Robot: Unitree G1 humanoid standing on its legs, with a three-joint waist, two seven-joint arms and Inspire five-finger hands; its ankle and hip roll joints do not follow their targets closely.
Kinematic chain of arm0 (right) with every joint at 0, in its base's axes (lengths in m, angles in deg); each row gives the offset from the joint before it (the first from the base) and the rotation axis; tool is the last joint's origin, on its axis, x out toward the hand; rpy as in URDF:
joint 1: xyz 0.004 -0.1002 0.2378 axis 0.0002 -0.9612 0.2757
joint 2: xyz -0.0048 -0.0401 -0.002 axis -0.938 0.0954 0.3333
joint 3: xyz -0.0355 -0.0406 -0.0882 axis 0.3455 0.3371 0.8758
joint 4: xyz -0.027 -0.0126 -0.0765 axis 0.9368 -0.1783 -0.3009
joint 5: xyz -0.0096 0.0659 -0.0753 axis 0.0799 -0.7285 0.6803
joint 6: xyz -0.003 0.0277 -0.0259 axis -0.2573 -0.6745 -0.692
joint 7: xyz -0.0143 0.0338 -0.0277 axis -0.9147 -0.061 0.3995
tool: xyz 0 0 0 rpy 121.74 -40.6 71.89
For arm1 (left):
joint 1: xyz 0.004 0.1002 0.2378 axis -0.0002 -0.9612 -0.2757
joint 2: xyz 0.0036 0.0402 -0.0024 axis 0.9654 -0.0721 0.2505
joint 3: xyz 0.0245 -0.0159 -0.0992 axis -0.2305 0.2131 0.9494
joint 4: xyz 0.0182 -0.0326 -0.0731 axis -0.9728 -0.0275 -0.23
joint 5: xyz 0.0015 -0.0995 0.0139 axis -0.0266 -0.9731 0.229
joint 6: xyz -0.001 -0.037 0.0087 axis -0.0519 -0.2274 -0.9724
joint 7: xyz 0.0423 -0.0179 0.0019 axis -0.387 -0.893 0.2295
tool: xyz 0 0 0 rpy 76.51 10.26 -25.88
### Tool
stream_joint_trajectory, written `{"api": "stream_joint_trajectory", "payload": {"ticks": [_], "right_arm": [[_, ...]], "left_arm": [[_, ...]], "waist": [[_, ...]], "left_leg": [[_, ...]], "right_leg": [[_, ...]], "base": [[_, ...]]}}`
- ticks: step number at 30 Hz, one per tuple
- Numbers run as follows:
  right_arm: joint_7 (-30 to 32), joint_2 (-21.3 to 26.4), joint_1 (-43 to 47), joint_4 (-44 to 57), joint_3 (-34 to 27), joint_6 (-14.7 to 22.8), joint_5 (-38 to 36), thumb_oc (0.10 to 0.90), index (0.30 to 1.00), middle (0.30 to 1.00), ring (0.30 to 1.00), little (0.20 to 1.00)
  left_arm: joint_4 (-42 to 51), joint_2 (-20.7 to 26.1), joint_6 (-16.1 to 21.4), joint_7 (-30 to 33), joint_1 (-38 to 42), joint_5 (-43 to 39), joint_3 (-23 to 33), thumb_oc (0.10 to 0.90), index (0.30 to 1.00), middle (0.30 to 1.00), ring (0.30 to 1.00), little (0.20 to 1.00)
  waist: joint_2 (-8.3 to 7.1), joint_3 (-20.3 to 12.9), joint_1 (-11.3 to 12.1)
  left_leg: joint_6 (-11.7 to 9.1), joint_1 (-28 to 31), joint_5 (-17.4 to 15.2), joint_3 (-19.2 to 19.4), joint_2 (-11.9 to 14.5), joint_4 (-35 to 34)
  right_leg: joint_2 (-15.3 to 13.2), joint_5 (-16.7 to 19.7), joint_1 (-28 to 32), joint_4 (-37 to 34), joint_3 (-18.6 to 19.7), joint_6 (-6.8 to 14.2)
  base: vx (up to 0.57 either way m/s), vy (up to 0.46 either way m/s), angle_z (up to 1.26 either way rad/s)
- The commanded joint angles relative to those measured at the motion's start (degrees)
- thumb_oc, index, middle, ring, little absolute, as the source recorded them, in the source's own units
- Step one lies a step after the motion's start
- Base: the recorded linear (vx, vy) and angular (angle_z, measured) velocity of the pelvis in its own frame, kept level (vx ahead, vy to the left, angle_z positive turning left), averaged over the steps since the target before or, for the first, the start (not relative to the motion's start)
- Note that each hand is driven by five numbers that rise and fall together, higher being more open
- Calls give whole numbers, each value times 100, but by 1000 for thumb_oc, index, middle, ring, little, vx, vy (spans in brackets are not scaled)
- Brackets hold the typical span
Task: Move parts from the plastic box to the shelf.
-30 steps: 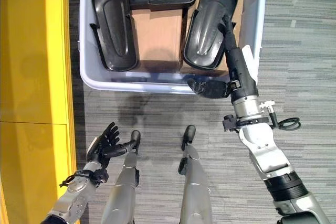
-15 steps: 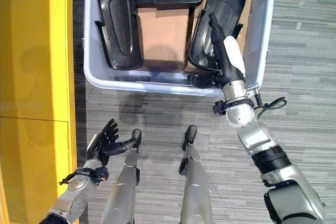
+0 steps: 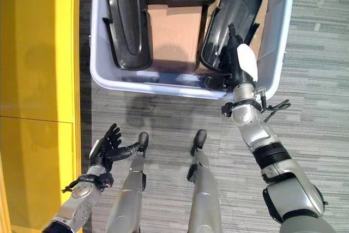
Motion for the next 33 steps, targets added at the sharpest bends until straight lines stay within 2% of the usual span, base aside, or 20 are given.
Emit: {"api": "stream_joint_trajectory", "payload": {"ticks": [1, 7, 14, 15, 16, 17, 25, 33], "right_arm": [[335, 116, 364, -57, 225, 222, 26, 900, 1000, 1000, 1000, 1000], [400, -56, 576, -475, 319, 202, -57, 900, 1000, 1000, 1000, 1000], [289, -416, 977, -1713, 666, 112, -228, 900, 1000, 1000, 1000, 1000], [254, -470, 1018, -1904, 723, 88, -234, 645, 643, 643, 643, 643], [228, -526, 1070, -2121, 760, 87, -259, 575, 544, 544, 544, 544], [182, -589, 1121, -2456, 857, 82, -278, 400, 300, 300, 300, 300], [111, -663, 1039, -2713, 944, 67, -234, 400, 300, 300, 300, 300], [99, -691, 779, -2580, 1015, 6, -29, 400, 300, 300, 300, 300]], "left_arm": [[303, 141, 409, 79, -141, 176, -202, 900, 1000, 1000, 1000, 1000], [268, 122, 433, 114, -104, 162, -241, 900, 1000, 1000, 1000, 1000], [224, 84, 465, 115, 3, 122, -376, 900, 1000, 1000, 1000, 1000], [218, 82, 466, 108, 23, 118, -403, 900, 1000, 1000, 1000, 1000], [204, 75, 466, 101, 33, 105, -414, 900, 1000, 1000, 1000, 1000], [190, 63, 474, 100, 79, 108, -463, 900, 1000, 1000, 1000, 1000], [115, 32, 471, 85, 143, 150, -497, 900, 1000, 1000, 1000, 1000], [70, -3, 464, 83, 140, 119, -523, 900, 1000, 1000, 1000, 1000]], "waist": [[5, -277, 58], [37, -252, 100], [117, -230, 190], [126, -229, 204], [136, -227, 215], [172, -214, 252], [208, -214, 276], [155, -235, 233]], "left_leg": [[92, 687, -209, -16, 161, -158], [98, 668, -202, -22, 159, -158], [114, 650, -189, -51, 141, -158], [117, 647, -186, -56, 136, -158], [120, 645, -185, -55, 131, -158], [124, 668, -198, -45, 128, -158], [127, 683, -189, -63, 109, -158], [139, 751, -212, -63, 105, -158]], "right_leg": [[-371, 70, -26, 205, 223, 592], [-384, 63, -55, 234, 219, 588], [-411, 50, -91, 284, 211, 573], [-412, 50, -94, 293, 214, 572], [-413, 51, -100, 300, 218, 571], [-415, 27, -84, 326, 217, 578], [-424, 31, -63, 325, 207, 580], [-423, 33, -9, 330, 216, 586]], "base": [[0, 0, 0], [0, 1, -1], [0, 0, 0], [0, 0, 0], [0, 0, 0], [0, 0, 0], [1, 3, 3], [0, 0, 0]]}}
